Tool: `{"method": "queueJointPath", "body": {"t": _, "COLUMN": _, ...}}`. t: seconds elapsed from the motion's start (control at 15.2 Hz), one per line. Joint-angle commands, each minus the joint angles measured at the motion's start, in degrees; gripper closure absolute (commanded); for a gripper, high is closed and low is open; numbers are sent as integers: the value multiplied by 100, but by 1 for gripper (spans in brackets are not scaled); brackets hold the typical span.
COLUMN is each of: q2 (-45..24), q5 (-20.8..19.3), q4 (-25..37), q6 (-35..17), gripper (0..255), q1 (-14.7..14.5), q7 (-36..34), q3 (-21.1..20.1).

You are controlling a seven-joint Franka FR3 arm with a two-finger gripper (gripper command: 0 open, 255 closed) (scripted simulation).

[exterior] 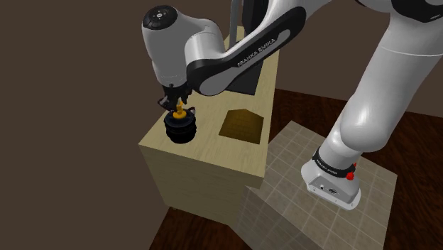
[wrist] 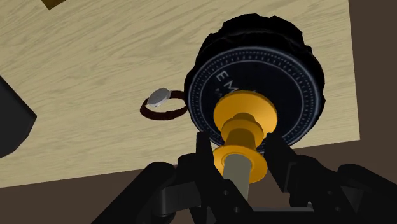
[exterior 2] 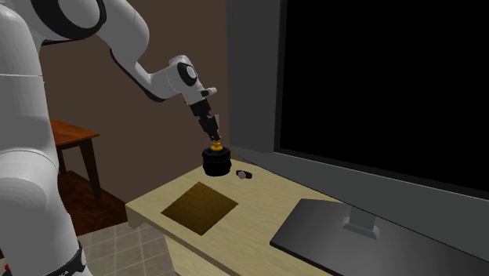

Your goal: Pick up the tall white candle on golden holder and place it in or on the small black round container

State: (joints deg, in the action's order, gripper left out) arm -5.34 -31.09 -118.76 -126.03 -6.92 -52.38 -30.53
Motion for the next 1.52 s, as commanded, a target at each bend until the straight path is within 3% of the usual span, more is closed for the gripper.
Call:
{"method": "queueJointPath", "body": {"t": 0.0, "q2": -33, "q5": -43, "q4": -31, "q6": -50, "gripper": 255, "q1": -4, "q7": -48, "q3": 4}}
{"method": "queueJointPath", "body": {"t": 0.4, "q2": -34, "q5": -43, "q4": -30, "q6": -49, "gripper": 255, "q1": -4, "q7": -47, "q3": 5}}
{"method": "queueJointPath", "body": {"t": 0.46, "q2": -34, "q5": -43, "q4": -30, "q6": -49, "gripper": 0, "q1": -4, "q7": -47, "q3": 5}}
{"method": "queueJointPath", "body": {"t": 0.79, "q2": -34, "q5": -43, "q4": -30, "q6": -49, "gripper": 0, "q1": -4, "q7": -48, "q3": 5}}
{"method": "queueJointPath", "body": {"t": 1.06, "q2": 380, "q5": 389, "q4": 198, "q6": 491, "gripper": 0, "q1": -74, "q7": 217, "q3": -123}}
{"method": "queueJointPath", "body": {"t": 1.45, "q2": 380, "q5": 389, "q4": 198, "q6": 491, "gripper": 0, "q1": -76, "q7": 217, "q3": -121}}
